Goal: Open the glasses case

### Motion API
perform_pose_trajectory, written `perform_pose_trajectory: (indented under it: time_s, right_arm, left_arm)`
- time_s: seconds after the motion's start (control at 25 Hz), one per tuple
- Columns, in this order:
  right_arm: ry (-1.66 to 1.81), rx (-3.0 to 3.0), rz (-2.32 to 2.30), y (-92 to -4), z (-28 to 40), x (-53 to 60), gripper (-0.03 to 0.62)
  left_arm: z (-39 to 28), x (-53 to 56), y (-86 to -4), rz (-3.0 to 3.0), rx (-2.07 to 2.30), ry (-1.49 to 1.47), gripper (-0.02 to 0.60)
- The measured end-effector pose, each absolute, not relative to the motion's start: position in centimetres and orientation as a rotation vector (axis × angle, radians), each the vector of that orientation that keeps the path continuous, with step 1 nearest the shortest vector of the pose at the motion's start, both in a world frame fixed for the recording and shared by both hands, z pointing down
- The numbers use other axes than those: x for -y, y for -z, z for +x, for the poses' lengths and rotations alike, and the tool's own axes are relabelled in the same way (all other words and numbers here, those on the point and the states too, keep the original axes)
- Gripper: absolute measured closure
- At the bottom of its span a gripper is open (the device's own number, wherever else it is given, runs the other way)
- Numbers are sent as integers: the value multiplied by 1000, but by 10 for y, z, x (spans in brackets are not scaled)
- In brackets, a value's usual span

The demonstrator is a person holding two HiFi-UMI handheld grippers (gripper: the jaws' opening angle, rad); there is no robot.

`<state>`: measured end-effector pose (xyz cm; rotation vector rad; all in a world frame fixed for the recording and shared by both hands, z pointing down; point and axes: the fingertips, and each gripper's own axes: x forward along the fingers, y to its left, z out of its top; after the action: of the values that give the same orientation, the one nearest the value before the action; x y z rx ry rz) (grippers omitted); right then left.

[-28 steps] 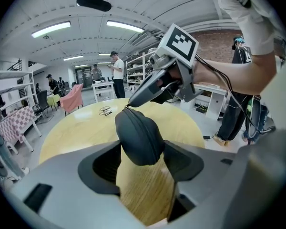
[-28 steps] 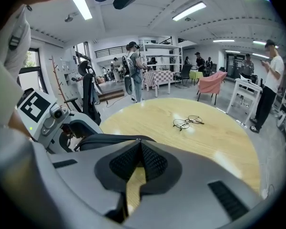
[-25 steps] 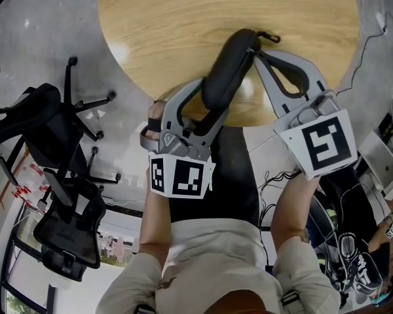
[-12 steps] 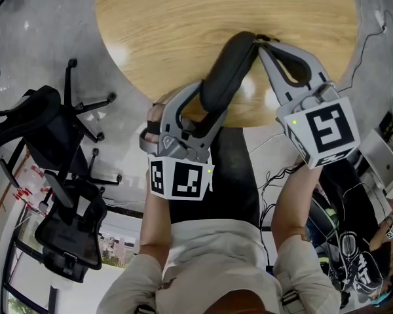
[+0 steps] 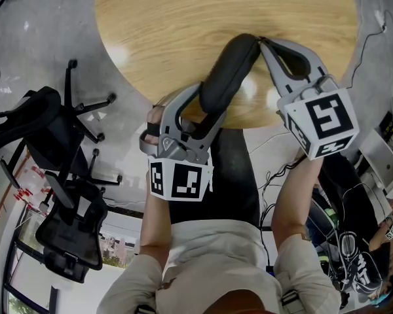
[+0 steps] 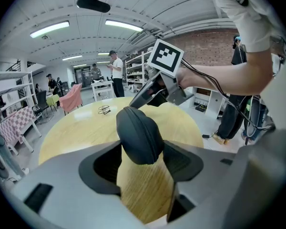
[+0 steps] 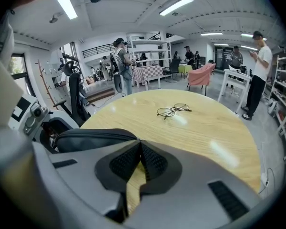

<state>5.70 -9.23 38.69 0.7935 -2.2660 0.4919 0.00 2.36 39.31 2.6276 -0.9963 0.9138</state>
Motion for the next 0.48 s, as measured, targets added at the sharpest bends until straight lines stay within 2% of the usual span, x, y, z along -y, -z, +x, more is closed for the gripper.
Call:
perform_pose_trajectory:
  time_s: [0.48]
  right_arm:
    - [-507, 2247, 835, -401, 60, 97, 569]
  left_arm:
    - [-3, -24, -397, 2615, 988, -918, 293]
